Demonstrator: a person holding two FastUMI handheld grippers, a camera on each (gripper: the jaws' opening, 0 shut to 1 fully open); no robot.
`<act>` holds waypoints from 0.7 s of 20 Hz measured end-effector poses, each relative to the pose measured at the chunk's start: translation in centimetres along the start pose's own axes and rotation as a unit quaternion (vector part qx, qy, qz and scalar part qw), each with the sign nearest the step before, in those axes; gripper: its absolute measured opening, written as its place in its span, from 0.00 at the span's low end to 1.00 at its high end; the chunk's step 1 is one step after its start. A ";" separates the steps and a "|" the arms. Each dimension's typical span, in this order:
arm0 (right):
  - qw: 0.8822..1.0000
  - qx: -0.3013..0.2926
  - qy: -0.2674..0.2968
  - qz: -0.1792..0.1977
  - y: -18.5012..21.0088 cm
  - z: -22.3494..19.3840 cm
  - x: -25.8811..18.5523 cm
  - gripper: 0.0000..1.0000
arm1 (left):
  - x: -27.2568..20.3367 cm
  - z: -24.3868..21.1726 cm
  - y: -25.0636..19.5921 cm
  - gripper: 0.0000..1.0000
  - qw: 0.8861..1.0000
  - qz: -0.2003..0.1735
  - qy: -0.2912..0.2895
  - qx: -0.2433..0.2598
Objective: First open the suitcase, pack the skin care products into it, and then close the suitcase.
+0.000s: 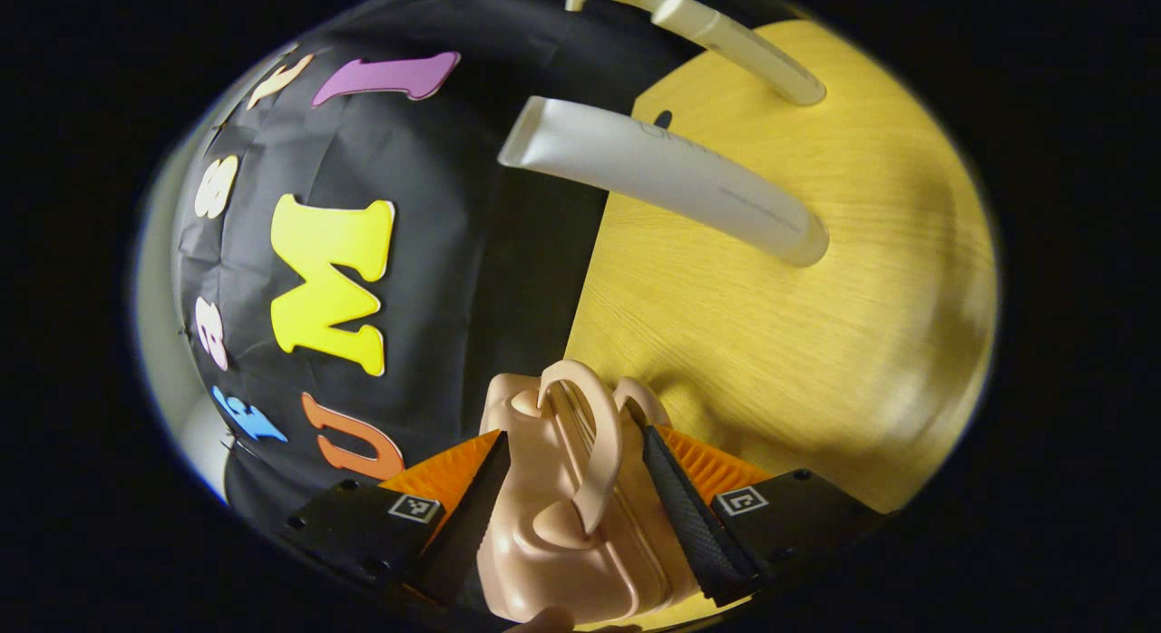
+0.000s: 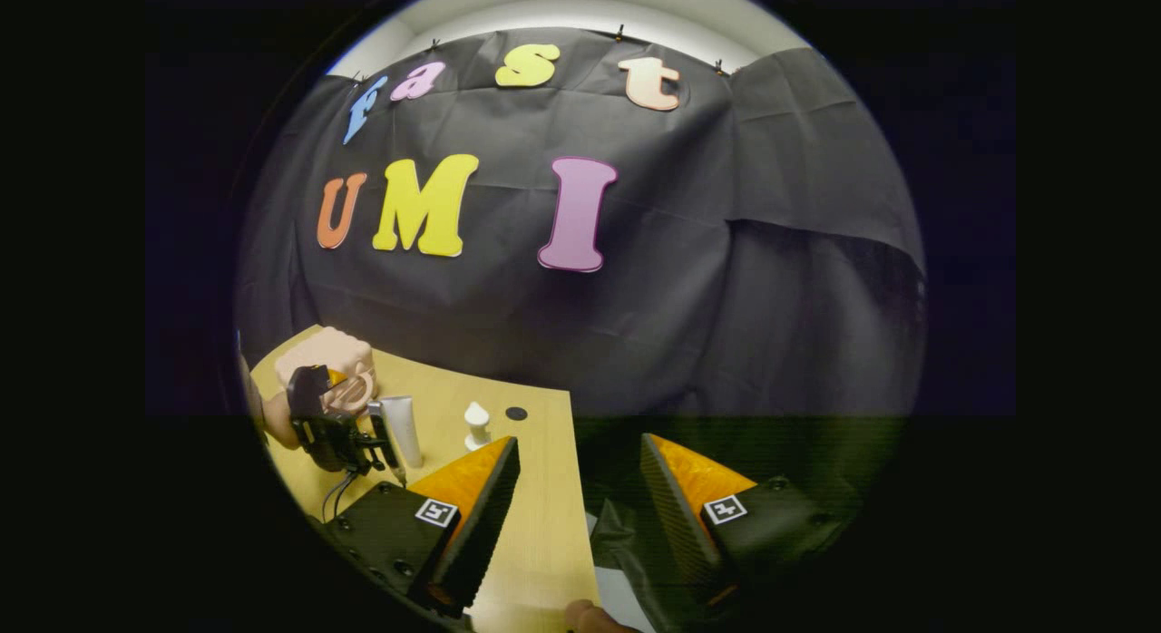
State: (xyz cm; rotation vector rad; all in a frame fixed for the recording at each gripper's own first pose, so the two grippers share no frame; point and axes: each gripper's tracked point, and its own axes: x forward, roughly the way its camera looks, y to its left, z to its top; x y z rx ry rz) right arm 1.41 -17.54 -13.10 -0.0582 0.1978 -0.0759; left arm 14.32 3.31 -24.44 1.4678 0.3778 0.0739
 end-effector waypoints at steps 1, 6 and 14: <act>1.000 0.000 0.003 0.006 -0.2 -0.5 0.1 0.80 | 0.8 0.0 0.4 0.87 1.000 0.004 0.004 0.020; 0.999 0.008 0.008 0.030 -1.2 -1.4 1.0 0.80 | 1.2 -0.2 -0.1 0.52 0.996 -0.019 0.038 0.084; 0.999 0.009 0.007 0.038 0.8 -1.0 0.9 0.80 | 0.3 -1.0 0.1 0.10 0.996 -0.061 0.050 0.052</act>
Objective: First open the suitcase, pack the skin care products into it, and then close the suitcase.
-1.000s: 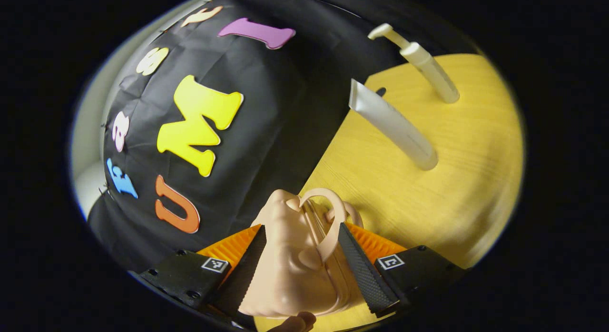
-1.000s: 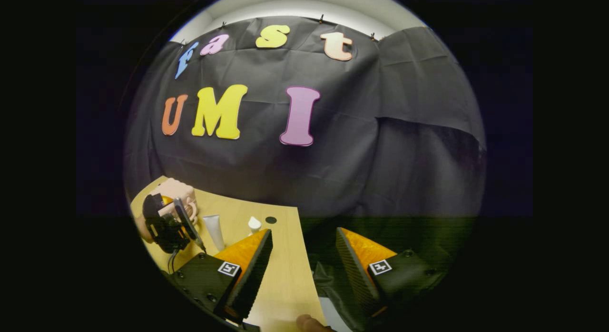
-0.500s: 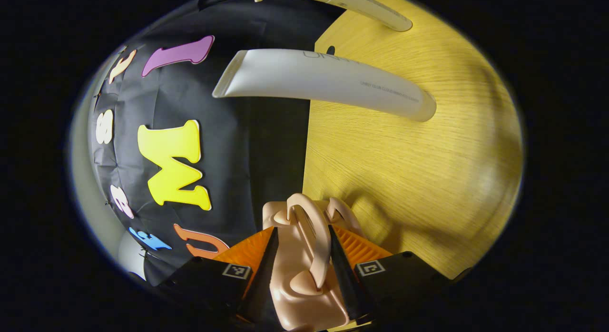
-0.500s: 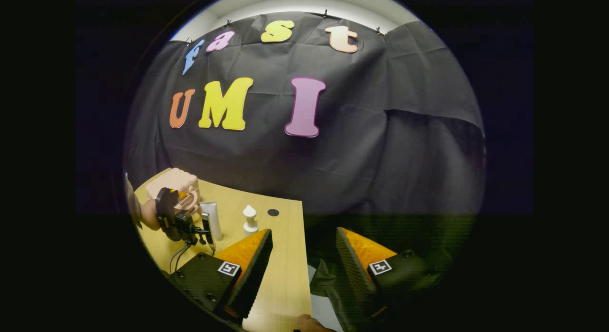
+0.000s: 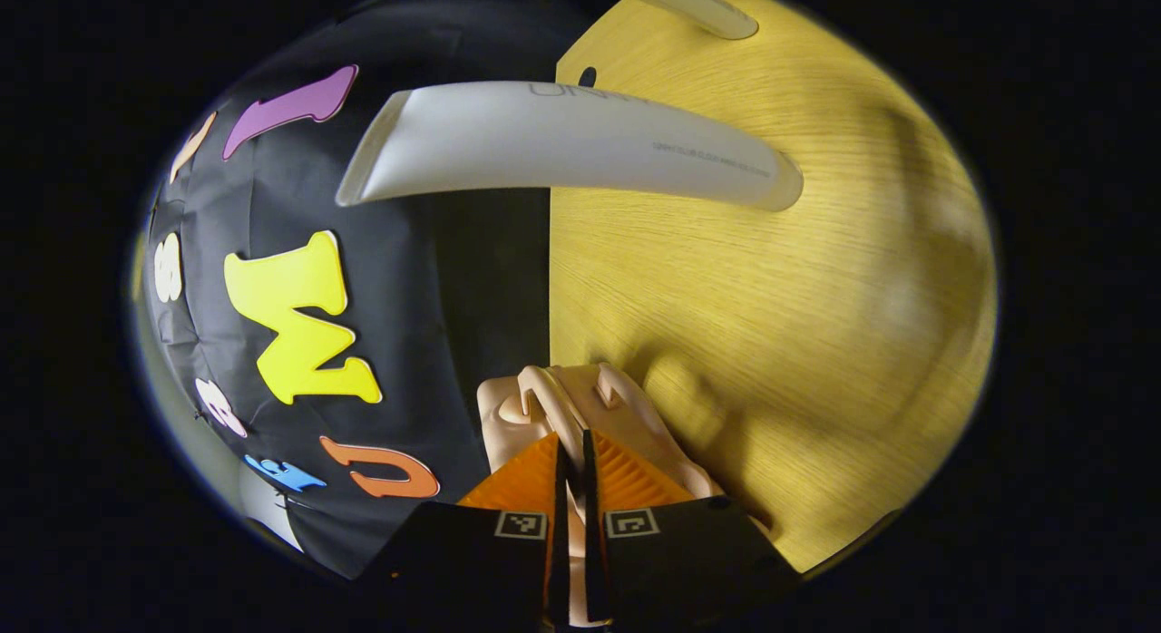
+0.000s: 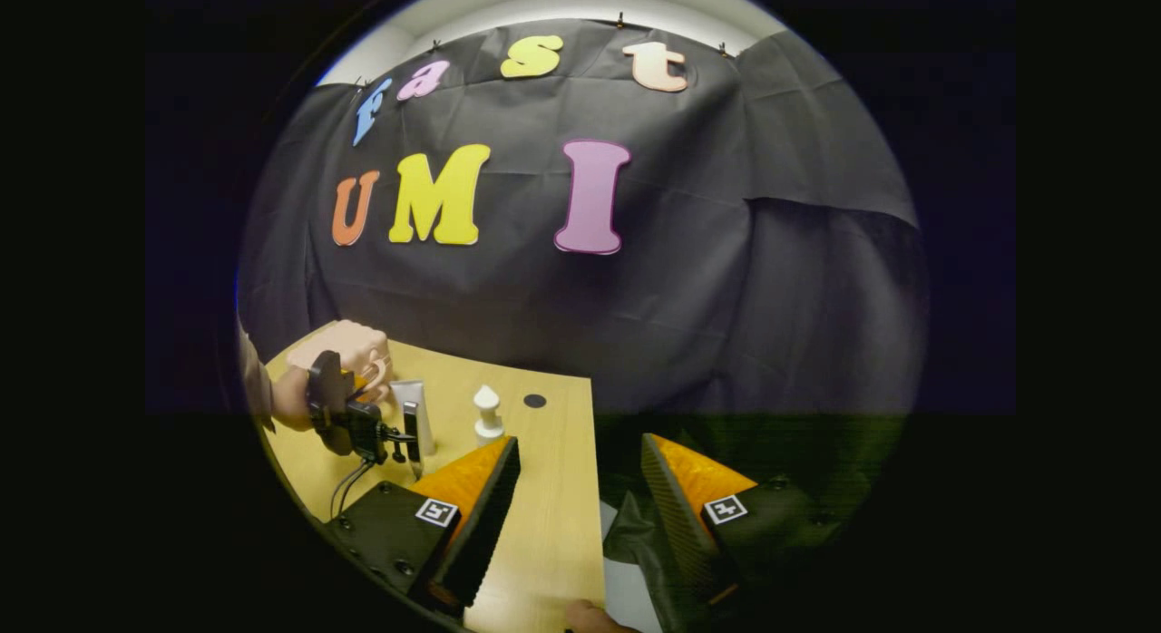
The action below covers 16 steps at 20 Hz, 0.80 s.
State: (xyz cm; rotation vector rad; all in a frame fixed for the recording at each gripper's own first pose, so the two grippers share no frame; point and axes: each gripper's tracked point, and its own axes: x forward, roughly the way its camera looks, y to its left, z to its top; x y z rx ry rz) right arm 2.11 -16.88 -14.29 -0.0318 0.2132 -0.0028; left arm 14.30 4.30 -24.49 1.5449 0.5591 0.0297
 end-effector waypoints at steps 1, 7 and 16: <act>1.000 -0.001 -0.006 -0.006 0.6 0.4 -0.2 0.80 | -0.2 -0.5 0.4 0.08 1.000 -0.003 -0.005 -0.025; 0.999 0.006 -0.025 -0.042 6.6 3.6 -1.4 0.80 | -2.7 -2.3 5.6 0.05 0.991 -0.003 -0.061 -0.116; 0.996 0.009 -0.053 -0.067 18.1 8.8 -2.5 0.80 | -4.2 -10.1 15.6 0.03 0.927 -0.035 -0.141 -0.345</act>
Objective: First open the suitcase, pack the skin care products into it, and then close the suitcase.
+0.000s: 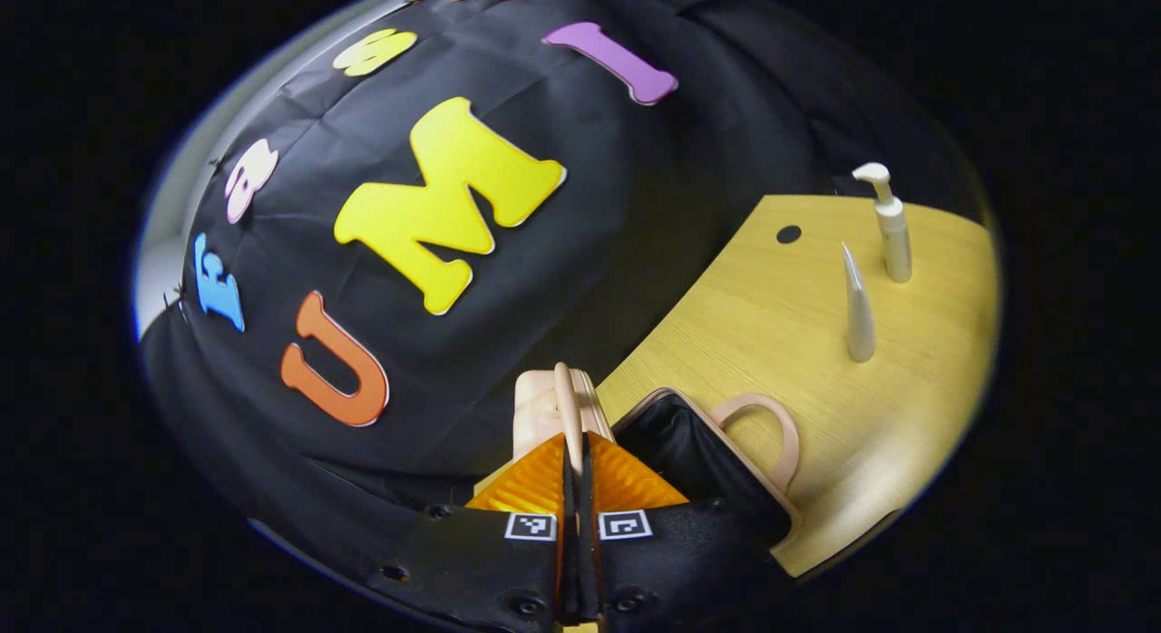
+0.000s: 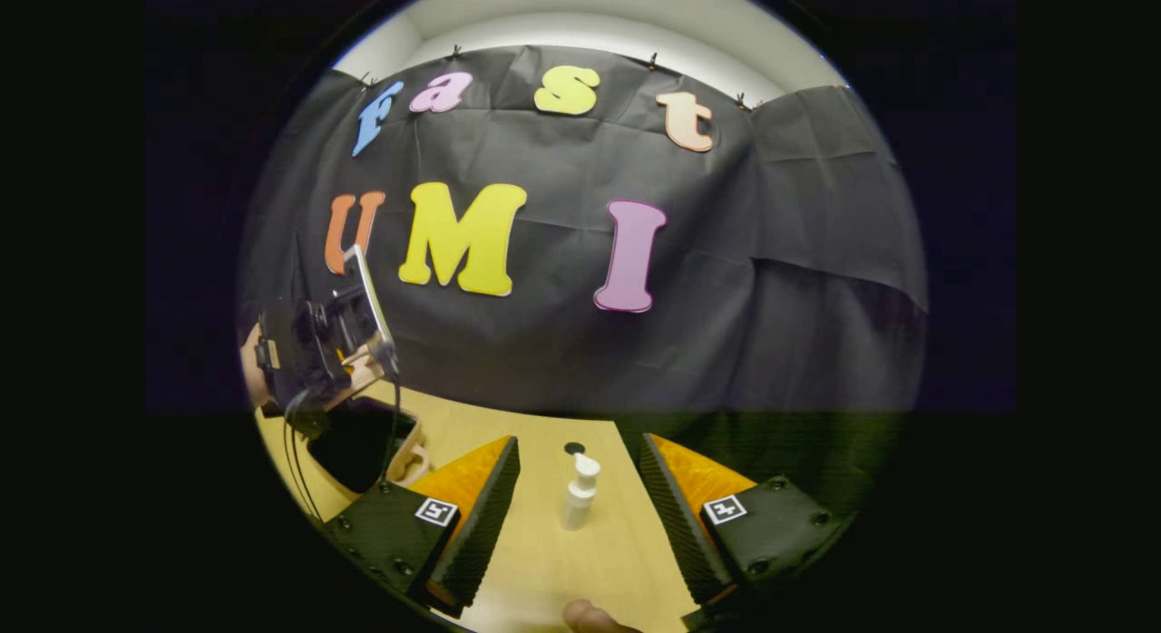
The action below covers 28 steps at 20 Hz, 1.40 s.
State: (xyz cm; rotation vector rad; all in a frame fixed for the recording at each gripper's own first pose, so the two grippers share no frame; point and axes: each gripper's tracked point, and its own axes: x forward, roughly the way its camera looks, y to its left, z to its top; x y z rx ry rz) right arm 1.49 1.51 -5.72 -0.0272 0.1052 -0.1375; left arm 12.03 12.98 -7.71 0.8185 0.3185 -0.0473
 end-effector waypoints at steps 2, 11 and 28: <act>1.000 0.003 0.002 -0.008 1.9 0.6 0.1 0.80 | -1.1 -0.6 2.8 0.03 0.999 0.001 -0.015 -0.029; 1.000 -0.017 0.017 0.015 10.3 1.8 0.1 0.80 | -2.7 -9.5 14.6 0.03 0.980 0.041 -0.094 -0.171; 0.993 -0.093 0.061 0.048 16.0 -0.2 -0.6 0.80 | 7.6 -39.5 14.7 0.06 0.889 0.001 0.063 -0.454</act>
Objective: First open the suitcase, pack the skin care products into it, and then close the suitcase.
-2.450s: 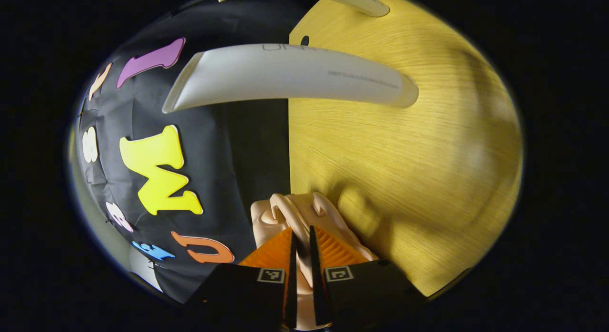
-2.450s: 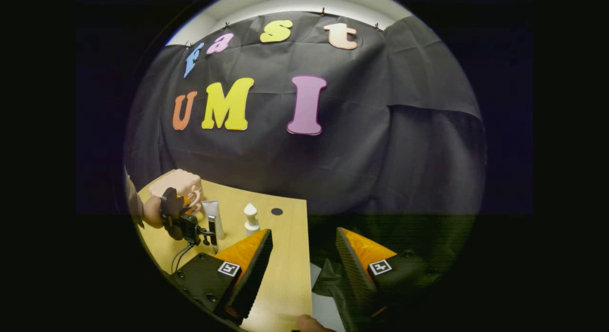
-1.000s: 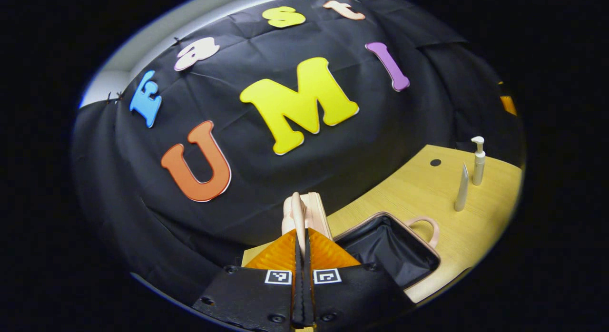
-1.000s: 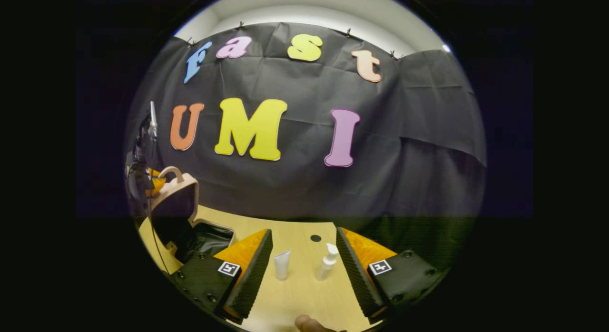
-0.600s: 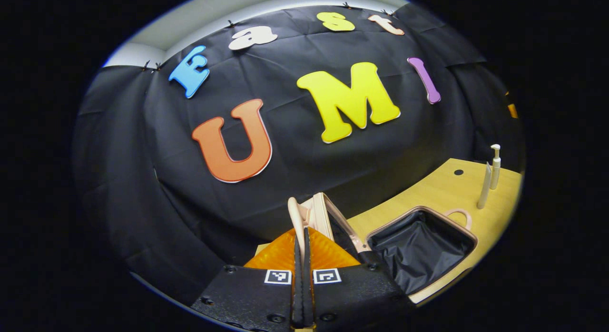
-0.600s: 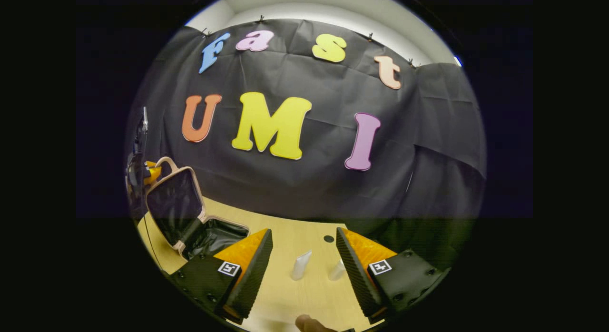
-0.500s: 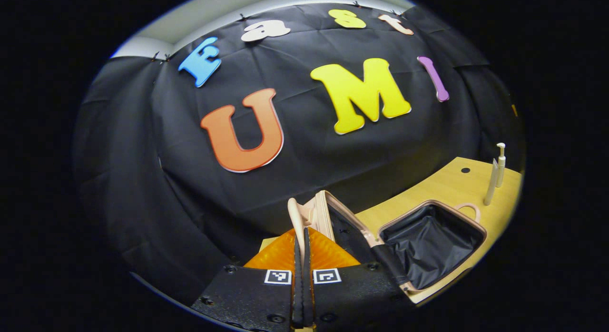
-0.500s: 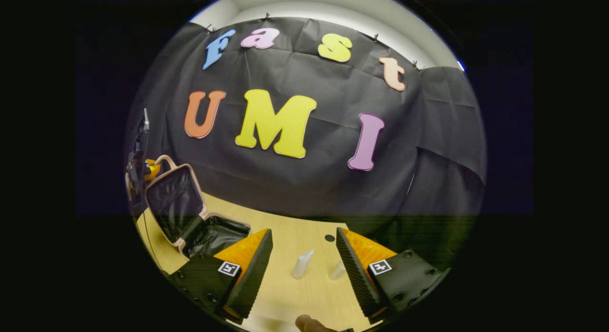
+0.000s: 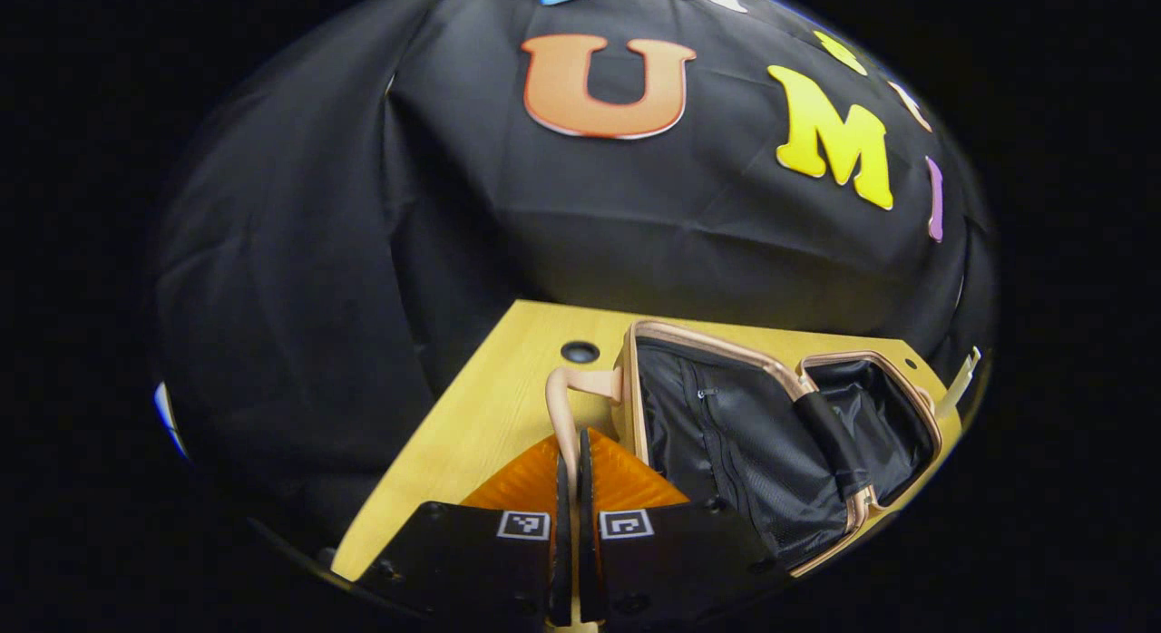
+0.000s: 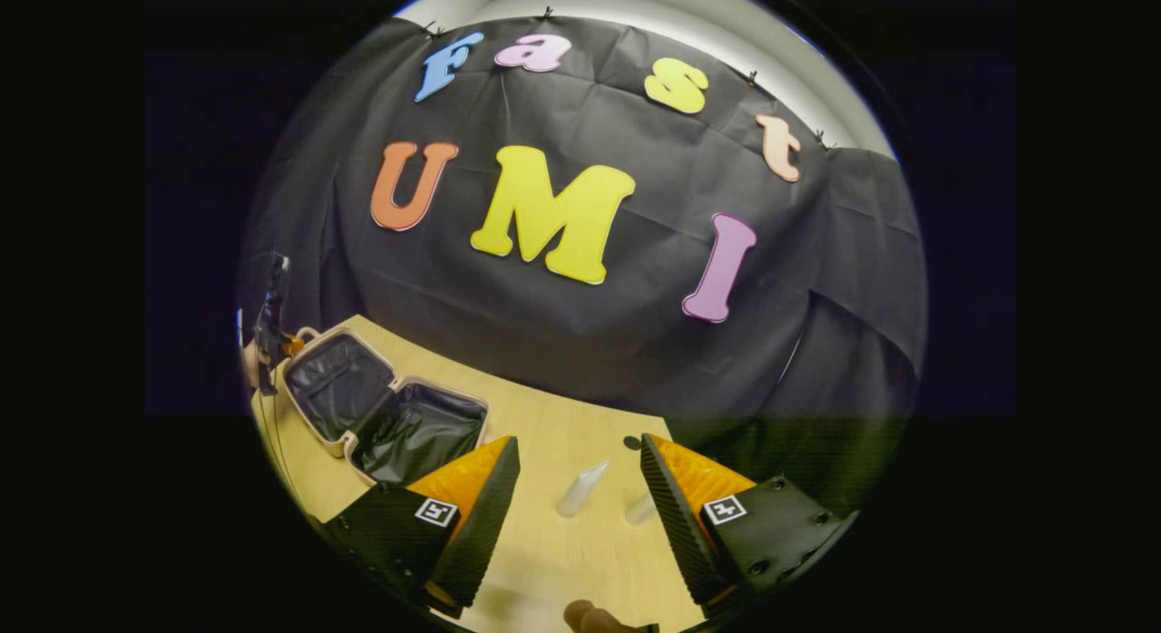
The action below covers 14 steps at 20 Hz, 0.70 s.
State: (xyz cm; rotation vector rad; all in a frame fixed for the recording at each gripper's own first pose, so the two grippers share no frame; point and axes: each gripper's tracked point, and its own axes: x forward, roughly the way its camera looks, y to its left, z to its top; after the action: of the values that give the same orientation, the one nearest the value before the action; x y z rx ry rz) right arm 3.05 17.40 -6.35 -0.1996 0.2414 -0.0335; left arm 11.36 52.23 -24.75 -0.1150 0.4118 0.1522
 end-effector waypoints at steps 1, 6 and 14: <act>1.000 0.002 0.006 0.002 0.3 -0.4 0.0 0.80 | 0.7 -0.7 0.3 0.07 1.000 -0.003 0.007 -0.019; 1.000 -0.005 0.028 0.011 0.0 -2.2 0.0 0.80 | 1.7 -2.8 0.6 0.09 0.997 -0.024 0.022 -0.072; 0.999 0.008 0.036 -0.006 -6.1 -4.6 0.8 0.80 | -1.1 -1.2 1.2 0.75 0.997 0.028 0.016 -0.067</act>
State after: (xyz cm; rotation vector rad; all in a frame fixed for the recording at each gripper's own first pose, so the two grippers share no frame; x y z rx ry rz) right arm 2.70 10.45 -9.72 -0.1835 0.3122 -0.0552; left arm 9.71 53.08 -25.47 -0.2375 0.4366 0.2327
